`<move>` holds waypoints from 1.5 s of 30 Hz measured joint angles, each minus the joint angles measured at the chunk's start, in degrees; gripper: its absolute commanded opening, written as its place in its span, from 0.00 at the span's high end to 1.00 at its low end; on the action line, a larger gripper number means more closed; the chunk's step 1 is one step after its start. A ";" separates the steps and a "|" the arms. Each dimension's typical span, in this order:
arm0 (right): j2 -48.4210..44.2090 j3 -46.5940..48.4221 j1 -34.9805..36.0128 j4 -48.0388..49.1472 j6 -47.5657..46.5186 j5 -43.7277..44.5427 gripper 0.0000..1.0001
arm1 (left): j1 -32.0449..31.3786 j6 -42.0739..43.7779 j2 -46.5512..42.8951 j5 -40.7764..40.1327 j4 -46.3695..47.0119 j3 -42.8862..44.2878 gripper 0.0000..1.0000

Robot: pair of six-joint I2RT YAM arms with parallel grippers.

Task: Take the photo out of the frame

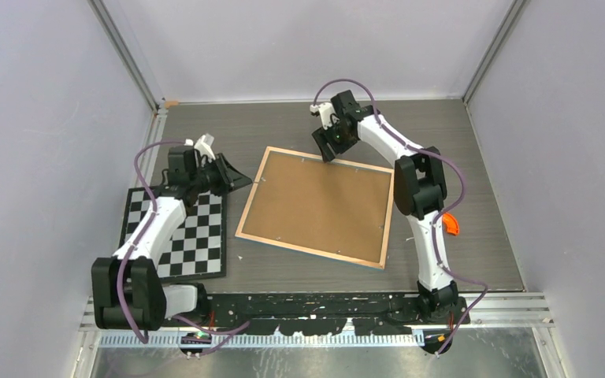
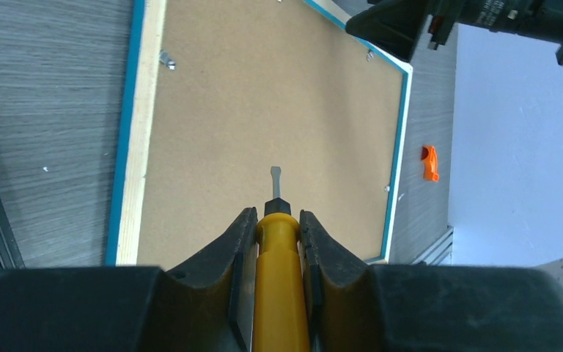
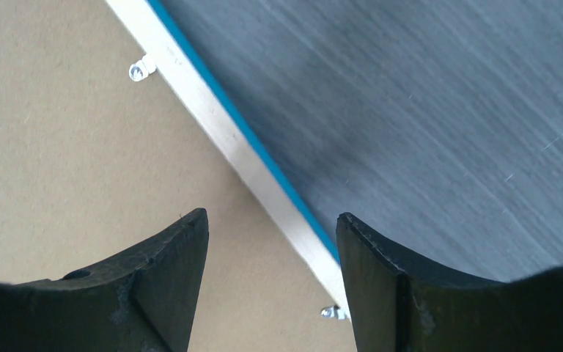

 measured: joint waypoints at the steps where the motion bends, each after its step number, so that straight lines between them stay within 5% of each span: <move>1: 0.66 0.98 -0.02 0.07 -0.04 0.09 0.31 | 0.00 -0.50 0.61 -0.59 1.16 -0.66 1.00; 11: 7.28 6.23 -0.22 -0.31 -1.81 -1.11 0.43 | 0.00 -5.90 7.91 -8.26 9.84 -4.28 1.00; 23: 8.13 7.78 -0.15 -2.43 -4.07 -3.04 0.99 | -0.11 -10.60 17.68 -13.94 18.67 -4.24 1.00; 37: 9.18 10.01 -0.20 -4.28 0.55 0.00 0.99 | -2.73 -11.58 21.86 -15.02 22.80 -2.89 1.00; 45: 10.75 13.20 -6.16 -6.80 10.10 2.64 0.99 | -2.78 -9.07 23.52 -16.24 22.34 3.06 1.00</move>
